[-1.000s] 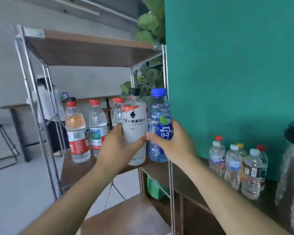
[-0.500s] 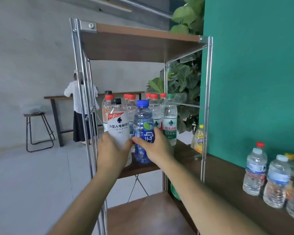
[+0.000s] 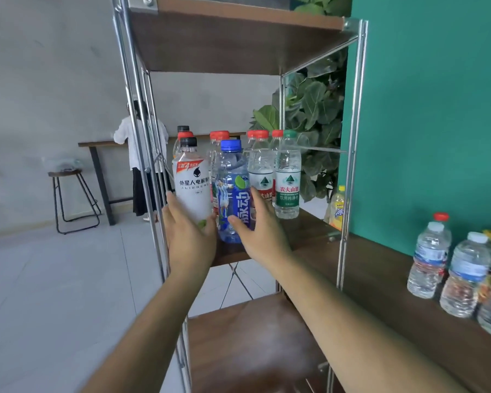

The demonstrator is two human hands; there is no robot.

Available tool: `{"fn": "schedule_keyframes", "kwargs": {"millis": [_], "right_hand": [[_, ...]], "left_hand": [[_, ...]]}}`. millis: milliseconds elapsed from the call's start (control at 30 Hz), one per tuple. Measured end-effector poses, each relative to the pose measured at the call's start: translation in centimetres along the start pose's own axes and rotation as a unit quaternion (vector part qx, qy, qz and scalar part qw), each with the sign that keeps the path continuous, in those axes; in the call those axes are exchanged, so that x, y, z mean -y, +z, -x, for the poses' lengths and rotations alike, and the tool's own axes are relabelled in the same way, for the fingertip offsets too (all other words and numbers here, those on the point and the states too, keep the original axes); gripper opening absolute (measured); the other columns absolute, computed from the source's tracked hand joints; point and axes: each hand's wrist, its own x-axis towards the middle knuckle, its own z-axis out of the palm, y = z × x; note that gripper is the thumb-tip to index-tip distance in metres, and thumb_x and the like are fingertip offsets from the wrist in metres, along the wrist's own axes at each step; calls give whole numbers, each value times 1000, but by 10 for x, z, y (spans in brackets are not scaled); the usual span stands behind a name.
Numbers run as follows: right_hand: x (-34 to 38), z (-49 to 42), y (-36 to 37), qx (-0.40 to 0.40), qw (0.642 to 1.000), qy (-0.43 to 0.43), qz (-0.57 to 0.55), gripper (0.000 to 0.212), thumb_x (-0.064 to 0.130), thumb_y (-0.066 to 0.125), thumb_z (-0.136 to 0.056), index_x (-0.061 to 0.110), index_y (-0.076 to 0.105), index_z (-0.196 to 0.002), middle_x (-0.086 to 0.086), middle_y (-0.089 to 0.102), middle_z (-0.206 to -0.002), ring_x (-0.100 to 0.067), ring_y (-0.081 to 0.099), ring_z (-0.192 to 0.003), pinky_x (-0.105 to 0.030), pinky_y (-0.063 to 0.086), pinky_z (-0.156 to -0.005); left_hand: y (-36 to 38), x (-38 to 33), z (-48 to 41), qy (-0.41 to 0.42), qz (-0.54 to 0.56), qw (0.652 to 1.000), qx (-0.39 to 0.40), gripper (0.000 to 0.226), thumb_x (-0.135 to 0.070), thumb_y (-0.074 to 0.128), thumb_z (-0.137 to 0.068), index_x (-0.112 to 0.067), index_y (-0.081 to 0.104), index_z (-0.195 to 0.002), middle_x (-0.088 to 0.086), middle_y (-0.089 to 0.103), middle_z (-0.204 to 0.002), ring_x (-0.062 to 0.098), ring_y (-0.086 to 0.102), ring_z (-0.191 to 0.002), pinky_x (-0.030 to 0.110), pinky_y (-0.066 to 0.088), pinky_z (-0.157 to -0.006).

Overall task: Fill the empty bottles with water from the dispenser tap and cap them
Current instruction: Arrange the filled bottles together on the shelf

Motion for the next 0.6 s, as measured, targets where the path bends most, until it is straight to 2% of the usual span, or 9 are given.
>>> {"fn": "schedule_keyframes", "kwargs": {"millis": [100, 167, 233, 333, 400, 467, 533, 600], "right_hand": [[0, 13, -18, -7, 999, -29, 38, 72, 46, 62, -102, 30, 27, -163, 1, 44, -156, -18, 50, -140, -45, 51, -109], [-1, 23, -38, -20, 997, -48, 62, 65, 45, 57, -104, 29, 31, -161, 3, 45, -154, -16, 48, -140, -43, 52, -107], [-6, 35, -64, -48, 993, -64, 87, 58, 43, 55, -106, 29, 37, -159, 5, 48, -151, -14, 49, -138, -40, 51, -107], [-22, 61, -107, -84, 983, -59, 155, 50, 41, 51, -108, 29, 43, -156, 6, 51, -149, -12, 51, -133, -32, 50, -102], [-39, 83, -137, -112, 977, -39, 177, 47, 38, 52, -108, 26, 47, -153, 4, 54, -146, -13, 52, -129, -29, 49, -99], [-62, 106, -164, -138, 973, -6, 185, 46, 34, 53, -108, 24, 49, -152, 2, 56, -145, -16, 51, -133, -33, 46, -107], [-91, 128, -190, -161, 962, 48, 215, 47, 37, 51, -108, 24, 46, -153, 2, 54, -148, -16, 48, -138, -35, 43, -112], [-123, 145, -214, -185, 946, 112, 241, 50, 40, 50, -108, 23, 45, -155, 2, 52, -150, -17, 46, -140, -36, 42, -113]], "left_hand": [[2, -1, 9, 105, -50, 993, -38, 89, -28, 73, -92, -3, 20, -159, 20, 27, -161, 34, 26, -149, 49, 30, -120], [10, -5, 20, 211, -65, 974, -50, 78, -23, 72, -92, 0, 32, -155, 22, 32, -158, 36, 30, -148, 45, 27, -120], [24, -17, 37, 285, -41, 958, -22, 65, -19, 68, -95, -1, 40, -151, 19, 38, -154, 36, 35, -144, 41, 26, -119], [58, -45, 66, 334, 1, 941, 50, 53, -20, 63, -94, -2, 51, -143, 15, 49, -146, 30, 43, -137, 30, 25, -117], [87, -64, 88, 353, 33, 928, 115, 50, -20, 62, -94, -2, 54, -140, 13, 54, -142, 29, 48, -132, 35, 33, -112], [118, -80, 113, 368, 63, 910, 181, 49, -20, 61, -96, -2, 53, -141, 13, 56, -140, 30, 52, -130, 43, 42, -109], [150, -96, 140, 370, 82, 890, 255, 50, -22, 58, -97, -5, 51, -143, 11, 54, -142, 29, 51, -132, 49, 45, -108], [181, -111, 167, 362, 98, 869, 324, 52, -28, 54, -96, -8, 51, -144, 8, 52, -143, 27, 50, -134, 49, 45, -108]]}}
